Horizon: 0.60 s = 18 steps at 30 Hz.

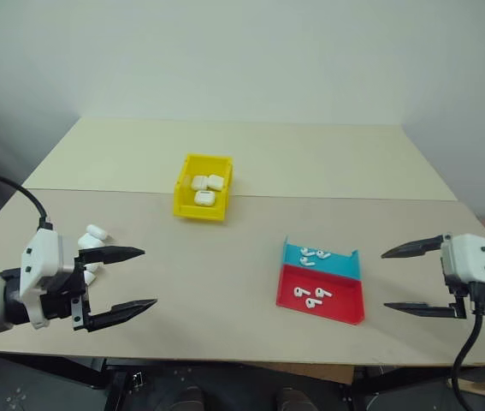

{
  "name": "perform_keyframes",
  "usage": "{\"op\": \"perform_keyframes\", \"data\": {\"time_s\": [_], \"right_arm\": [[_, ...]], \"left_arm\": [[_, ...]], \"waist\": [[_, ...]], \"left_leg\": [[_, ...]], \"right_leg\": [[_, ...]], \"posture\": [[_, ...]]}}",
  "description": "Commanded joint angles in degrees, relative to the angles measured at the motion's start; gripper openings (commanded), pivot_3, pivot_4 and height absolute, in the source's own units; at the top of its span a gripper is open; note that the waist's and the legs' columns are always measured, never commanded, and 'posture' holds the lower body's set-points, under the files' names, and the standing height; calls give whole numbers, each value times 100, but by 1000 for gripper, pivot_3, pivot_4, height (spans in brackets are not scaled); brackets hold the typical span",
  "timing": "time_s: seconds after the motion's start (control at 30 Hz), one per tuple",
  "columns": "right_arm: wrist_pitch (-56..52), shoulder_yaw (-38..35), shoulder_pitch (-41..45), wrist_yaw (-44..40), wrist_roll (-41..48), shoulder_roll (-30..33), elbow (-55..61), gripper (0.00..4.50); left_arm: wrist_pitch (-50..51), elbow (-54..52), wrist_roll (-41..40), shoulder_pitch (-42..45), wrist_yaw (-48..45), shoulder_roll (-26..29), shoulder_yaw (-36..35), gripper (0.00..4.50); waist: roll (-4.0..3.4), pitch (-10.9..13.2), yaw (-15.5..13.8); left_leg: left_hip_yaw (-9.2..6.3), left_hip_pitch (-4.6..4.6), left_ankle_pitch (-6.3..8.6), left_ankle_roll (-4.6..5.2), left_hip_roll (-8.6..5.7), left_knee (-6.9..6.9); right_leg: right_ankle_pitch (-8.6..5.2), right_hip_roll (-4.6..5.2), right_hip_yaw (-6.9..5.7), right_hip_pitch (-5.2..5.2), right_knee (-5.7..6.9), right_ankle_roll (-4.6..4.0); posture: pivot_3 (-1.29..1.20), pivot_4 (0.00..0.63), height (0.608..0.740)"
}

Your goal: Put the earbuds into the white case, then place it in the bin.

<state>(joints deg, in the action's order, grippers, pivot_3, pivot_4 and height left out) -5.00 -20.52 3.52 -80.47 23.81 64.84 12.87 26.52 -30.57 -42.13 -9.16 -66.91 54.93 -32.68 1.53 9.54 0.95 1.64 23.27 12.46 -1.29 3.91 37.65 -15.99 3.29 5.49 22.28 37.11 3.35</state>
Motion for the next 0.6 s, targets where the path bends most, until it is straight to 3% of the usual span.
{"op": "perform_keyframes", "data": {"time_s": [0.03, 0.37, 0.47, 0.6], "right_arm": [[90, -34, 133, 78, 53, -10, 25, 4487], [50, 33, 167, 132, 2, 40, 4, 4487], [-15, 78, 200, 173, -50, 93, -6, 4487], [-20, 65, 187, 173, -51, 104, -5, 4487]], "left_arm": [[12, -134, -74, 18, 47, 63, -172, 4500], [114, -363, 2, -139, 364, 40, -423, 4500], [228, -579, 510, -216, 947, 51, -425, 4500], [1045, -1005, 259, -248, 1611, 86, -817, 4500]], "waist": [[0, 0, 1], [0, 0, -2], [0, 0, 0], [0, 0, -2]], "left_leg": [[0, 0, 0, 0, 0, 0], [0, 0, 0, 0, 0, 0], [0, 0, 0, 0, 0, 0], [-1, 0, 0, 0, 1, 0]], "right_leg": [[0, 0, 0, 0, 0, 0], [0, 0, 0, 0, 0, 0], [0, 0, 1, 0, 0, 0], [0, 0, 0, 0, 0, 0]], "posture": [[0, 150, 740], [0, 150, 740], [0, 150, 740], [0, 150, 740]]}}
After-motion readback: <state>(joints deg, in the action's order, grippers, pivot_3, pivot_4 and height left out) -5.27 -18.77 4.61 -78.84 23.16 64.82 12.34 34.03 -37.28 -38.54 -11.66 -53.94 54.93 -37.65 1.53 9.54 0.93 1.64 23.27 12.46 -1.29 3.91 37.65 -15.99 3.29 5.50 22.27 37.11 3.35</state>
